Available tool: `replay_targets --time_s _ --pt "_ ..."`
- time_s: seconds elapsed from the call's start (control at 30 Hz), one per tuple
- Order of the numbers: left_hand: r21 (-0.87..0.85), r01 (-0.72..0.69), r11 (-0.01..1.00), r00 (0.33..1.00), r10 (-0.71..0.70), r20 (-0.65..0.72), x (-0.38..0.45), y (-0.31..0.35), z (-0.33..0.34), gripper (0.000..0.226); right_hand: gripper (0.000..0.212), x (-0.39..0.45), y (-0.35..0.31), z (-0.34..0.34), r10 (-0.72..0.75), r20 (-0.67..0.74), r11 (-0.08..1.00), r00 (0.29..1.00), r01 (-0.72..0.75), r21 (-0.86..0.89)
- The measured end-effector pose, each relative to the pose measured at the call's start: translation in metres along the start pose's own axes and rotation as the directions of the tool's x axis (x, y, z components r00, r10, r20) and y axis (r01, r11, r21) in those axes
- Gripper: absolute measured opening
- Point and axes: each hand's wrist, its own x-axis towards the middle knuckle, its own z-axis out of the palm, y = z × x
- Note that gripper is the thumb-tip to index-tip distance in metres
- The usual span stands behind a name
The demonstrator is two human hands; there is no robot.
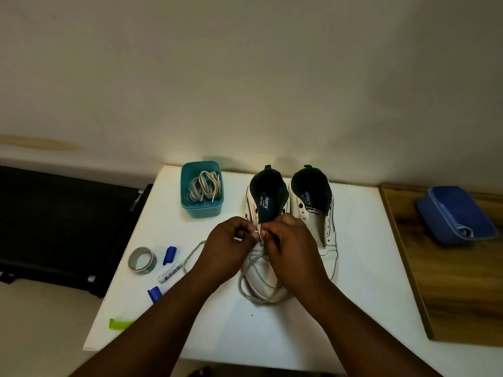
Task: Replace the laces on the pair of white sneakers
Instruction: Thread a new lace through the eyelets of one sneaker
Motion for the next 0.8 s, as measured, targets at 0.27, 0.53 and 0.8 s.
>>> replay_targets --time_s 0.27,0.53,0.8 --pt "-0.216 0.105 0.971 0.989 -0.124 -0.075 0.001 0.023 -0.02 0.012 0.056 0.001 -0.004 -0.019 -0.111 0.081 0.971 0.99 0.125 -0.202" --pt "-0.22 -0.062 0.973 0.943 -0.015 -0.333 0.003 0.028 -0.049 0.013 0.076 0.002 0.009 -0.026 -0.099 0.126 0.981 0.987 0.118 -0.151" --pt "0.643 -0.166 0.747 0.956 0.281 -0.08 0.002 0.012 -0.038 0.019 0.061 0.0 0.007 -0.033 -0.119 0.147 0.985 0.982 0.135 -0.108"
